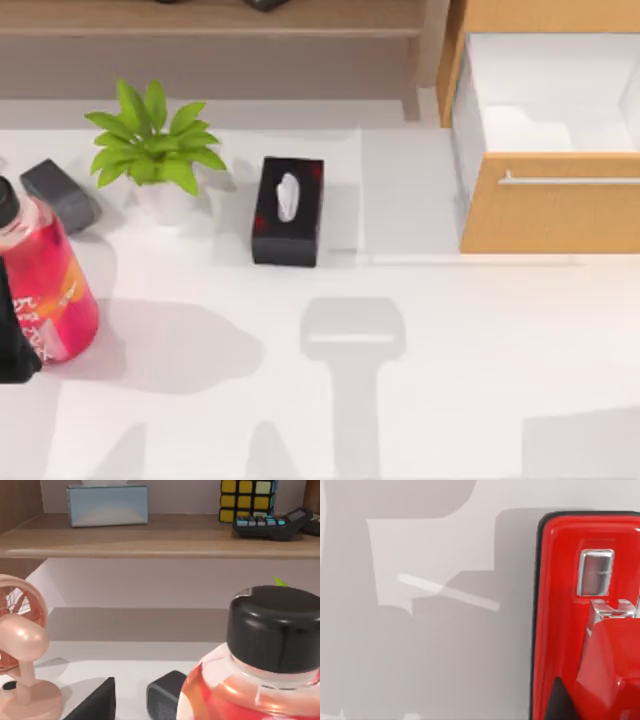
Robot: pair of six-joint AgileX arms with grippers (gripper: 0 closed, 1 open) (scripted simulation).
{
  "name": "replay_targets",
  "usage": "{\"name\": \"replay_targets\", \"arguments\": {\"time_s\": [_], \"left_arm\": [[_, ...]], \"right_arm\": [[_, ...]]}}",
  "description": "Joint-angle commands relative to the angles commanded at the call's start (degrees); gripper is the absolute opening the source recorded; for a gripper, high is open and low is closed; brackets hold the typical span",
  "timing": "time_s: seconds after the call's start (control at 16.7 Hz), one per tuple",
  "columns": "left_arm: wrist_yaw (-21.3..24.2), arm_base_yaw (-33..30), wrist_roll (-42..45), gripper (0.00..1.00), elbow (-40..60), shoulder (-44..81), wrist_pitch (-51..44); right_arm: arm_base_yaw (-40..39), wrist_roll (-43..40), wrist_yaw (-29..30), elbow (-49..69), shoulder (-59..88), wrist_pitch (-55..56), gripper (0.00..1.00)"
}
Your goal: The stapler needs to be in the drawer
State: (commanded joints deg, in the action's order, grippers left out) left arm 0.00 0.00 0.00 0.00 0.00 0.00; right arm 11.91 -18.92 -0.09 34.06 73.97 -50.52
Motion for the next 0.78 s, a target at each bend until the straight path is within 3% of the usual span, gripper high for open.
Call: {"name": "replay_targets", "arguments": {"time_s": [0.48,0.78], "left_arm": [[0.0,0.0,0.0,1.0,0.0,0.0,0.0],[0.0,0.0,0.0,1.0,0.0,0.0,0.0]], "right_arm": [[-0.2,0.2,0.0,2.0,-1.6,-1.1,0.0],[-1.8,1.9,-0.1,11.5,-1.0,-1.5,0.0]]}}
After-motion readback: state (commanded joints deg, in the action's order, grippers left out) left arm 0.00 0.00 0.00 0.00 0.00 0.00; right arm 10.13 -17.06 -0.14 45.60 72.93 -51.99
